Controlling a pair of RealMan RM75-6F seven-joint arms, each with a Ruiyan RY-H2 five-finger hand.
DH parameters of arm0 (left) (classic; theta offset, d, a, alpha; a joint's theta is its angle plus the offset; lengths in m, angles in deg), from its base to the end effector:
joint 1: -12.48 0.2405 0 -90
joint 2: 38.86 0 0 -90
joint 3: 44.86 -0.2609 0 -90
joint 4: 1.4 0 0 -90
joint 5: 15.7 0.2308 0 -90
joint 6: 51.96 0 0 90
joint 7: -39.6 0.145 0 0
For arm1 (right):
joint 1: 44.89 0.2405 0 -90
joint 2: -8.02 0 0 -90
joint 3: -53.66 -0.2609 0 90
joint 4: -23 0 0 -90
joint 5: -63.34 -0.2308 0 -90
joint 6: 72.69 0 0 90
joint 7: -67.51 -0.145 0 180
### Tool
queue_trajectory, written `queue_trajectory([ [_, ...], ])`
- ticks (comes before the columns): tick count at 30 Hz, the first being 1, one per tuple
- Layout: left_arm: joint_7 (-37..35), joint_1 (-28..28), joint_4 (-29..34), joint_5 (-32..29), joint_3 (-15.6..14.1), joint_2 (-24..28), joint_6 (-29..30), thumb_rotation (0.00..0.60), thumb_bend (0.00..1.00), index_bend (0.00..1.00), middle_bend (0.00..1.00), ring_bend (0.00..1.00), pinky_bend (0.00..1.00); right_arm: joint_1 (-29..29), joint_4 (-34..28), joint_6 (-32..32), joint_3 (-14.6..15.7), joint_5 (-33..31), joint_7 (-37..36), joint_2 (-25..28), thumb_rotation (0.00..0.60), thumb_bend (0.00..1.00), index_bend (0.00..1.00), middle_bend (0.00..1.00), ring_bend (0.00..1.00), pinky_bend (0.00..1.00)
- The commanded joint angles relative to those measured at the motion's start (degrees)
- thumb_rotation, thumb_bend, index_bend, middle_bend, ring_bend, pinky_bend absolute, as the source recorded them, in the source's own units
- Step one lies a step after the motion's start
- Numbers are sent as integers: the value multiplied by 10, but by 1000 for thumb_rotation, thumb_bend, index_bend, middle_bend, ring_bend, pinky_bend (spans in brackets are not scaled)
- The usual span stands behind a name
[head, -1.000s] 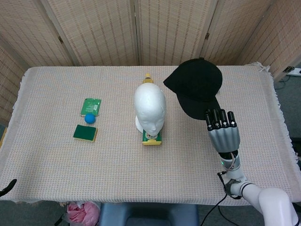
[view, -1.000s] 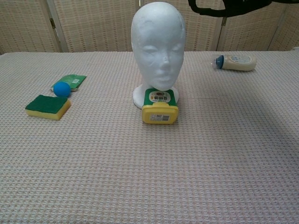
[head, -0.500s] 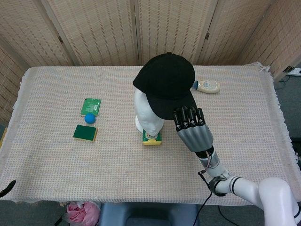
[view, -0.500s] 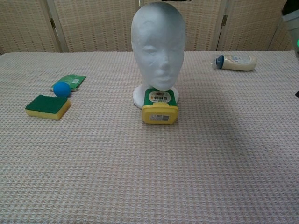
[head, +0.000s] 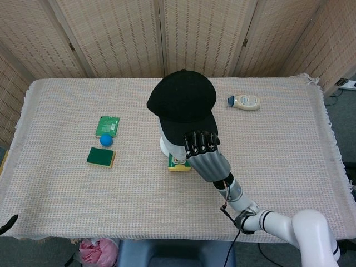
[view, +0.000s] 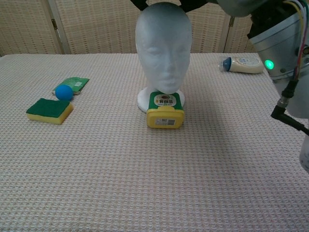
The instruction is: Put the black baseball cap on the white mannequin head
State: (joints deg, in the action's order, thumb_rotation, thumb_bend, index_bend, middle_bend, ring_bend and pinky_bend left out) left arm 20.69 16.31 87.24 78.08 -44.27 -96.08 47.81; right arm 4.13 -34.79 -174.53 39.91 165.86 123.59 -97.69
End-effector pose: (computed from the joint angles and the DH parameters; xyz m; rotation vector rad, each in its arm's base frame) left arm -0.3354 0.1226 0.2071 -1.2837 -0.8897 -1.1203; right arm -0.0545 -0.3356 0.0052 1.1850 0.5153 1.1486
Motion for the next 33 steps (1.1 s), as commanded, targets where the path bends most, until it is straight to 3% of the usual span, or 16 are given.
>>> queue_trajectory([
  [1,-7,2,-4,-1,0,2,3,600,215,0,0,0,115,-13,-5,9,9,-1,19,-12,600,514,837,685,680,802],
  [16,-25,4,-11,11,-5,5,12,600,215,0,0,0,115,-38,45,22,41,21,4,-54,600,511,837,683,680,802],
  [20,-23,4,-10,8,-4,5,10,600,214,0,0,0,115,-54,38,30,45,13,4,-55,600,431,807,597,667,800],
  [23,-23,4,-9,7,-4,5,10,600,215,0,0,0,115,-70,4,49,41,-10,17,-48,600,310,522,373,519,683],
  [25,-23,3,-10,7,-5,6,9,600,215,0,0,0,115,-84,-35,67,36,-31,42,-39,600,261,258,214,367,587],
  [28,-25,2,-11,8,-6,7,5,600,215,0,0,0,115,-101,-99,89,36,-51,73,-21,600,204,41,69,238,510],
  [33,-23,1,-10,5,-5,7,3,600,215,0,0,0,115,-139,-183,101,59,-63,95,15,600,175,0,8,195,467],
])
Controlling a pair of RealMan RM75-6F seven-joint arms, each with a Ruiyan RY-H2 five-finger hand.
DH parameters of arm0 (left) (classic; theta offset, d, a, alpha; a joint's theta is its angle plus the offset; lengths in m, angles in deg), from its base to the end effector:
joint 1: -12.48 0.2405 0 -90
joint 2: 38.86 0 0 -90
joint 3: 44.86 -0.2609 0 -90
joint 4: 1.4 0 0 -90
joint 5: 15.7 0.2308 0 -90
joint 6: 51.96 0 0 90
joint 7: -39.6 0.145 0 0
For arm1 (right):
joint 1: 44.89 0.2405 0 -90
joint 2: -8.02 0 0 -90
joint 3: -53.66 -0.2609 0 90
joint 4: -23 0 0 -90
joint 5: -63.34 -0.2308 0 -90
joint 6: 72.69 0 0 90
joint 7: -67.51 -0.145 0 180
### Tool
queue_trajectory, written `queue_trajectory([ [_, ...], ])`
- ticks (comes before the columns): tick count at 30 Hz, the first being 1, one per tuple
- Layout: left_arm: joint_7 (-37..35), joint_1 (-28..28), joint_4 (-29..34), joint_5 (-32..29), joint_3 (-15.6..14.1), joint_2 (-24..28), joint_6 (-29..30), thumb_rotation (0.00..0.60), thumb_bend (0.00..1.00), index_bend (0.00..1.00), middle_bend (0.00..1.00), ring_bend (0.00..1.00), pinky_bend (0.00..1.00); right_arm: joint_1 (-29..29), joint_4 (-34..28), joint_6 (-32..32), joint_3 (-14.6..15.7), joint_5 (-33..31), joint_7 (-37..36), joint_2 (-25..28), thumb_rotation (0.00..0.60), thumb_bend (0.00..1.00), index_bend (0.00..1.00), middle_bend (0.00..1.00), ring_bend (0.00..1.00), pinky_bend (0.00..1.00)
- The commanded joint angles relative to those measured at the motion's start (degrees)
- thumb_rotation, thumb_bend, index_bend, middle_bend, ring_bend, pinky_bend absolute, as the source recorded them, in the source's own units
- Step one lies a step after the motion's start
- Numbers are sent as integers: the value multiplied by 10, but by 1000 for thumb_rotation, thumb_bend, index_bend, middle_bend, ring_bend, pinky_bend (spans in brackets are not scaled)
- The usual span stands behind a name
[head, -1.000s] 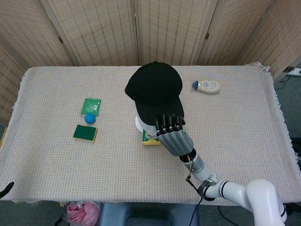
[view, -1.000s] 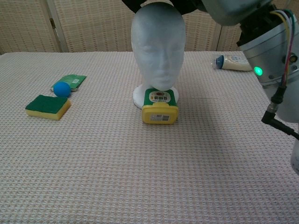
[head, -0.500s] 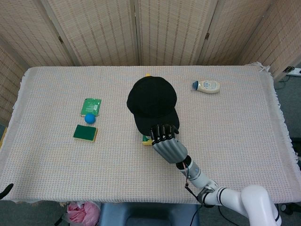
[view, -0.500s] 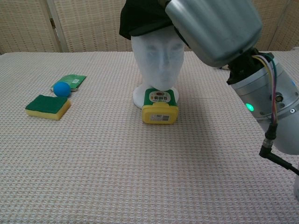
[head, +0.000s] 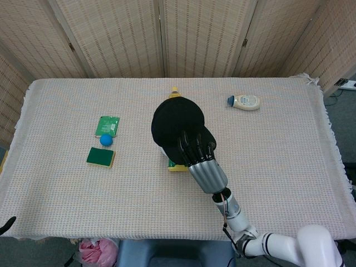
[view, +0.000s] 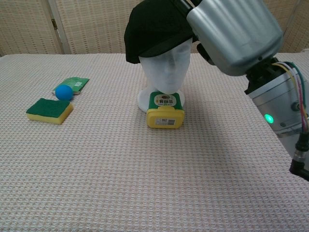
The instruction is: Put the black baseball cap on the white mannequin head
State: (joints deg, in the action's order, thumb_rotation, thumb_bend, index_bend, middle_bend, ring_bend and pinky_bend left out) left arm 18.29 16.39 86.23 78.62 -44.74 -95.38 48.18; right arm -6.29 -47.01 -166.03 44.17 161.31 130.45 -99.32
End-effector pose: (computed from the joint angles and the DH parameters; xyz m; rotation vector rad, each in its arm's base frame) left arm -0.3379 0.1200 0.2120 -1.2940 -0.9020 -1.1332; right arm -0.0828 -0.2925 -0.0349 1.4090 0.2569 0.9804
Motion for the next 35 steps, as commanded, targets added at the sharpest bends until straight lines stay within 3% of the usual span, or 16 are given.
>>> queue_trajectory([
  [1,1,0,0,-1,0,0,-1,600,215,0,0,0,116,-44,-77,15,24,-18,31,40,600,169,0,2,187,460],
  [8,14,-3,2,-6,2,-3,-9,600,215,0,0,0,115,-137,-220,-39,85,-13,-3,138,600,148,0,0,163,446],
  [12,33,-6,7,-4,2,-6,-14,600,215,0,0,0,115,-188,-304,-51,99,-67,-93,209,600,148,0,0,125,391],
  [15,53,-10,13,0,1,-11,-20,600,215,0,0,0,115,-210,-331,-30,102,-121,-195,260,600,148,0,0,97,323],
  [19,84,-16,21,-1,1,-17,-30,600,215,0,0,0,115,-232,-310,0,109,-150,-340,305,600,148,0,0,61,255],
  [25,113,-23,26,-12,7,-26,-44,600,215,0,0,0,115,-273,-227,-21,126,-113,-515,325,600,145,0,0,28,225],
  [32,127,-36,33,-42,11,-28,-84,600,215,0,0,0,116,-300,-213,-12,157,-78,-582,370,600,141,0,0,0,152],
  [35,140,-37,37,-45,12,-30,-86,600,215,0,0,0,115,-305,-218,-19,155,-62,-607,384,600,141,0,0,0,125],
])
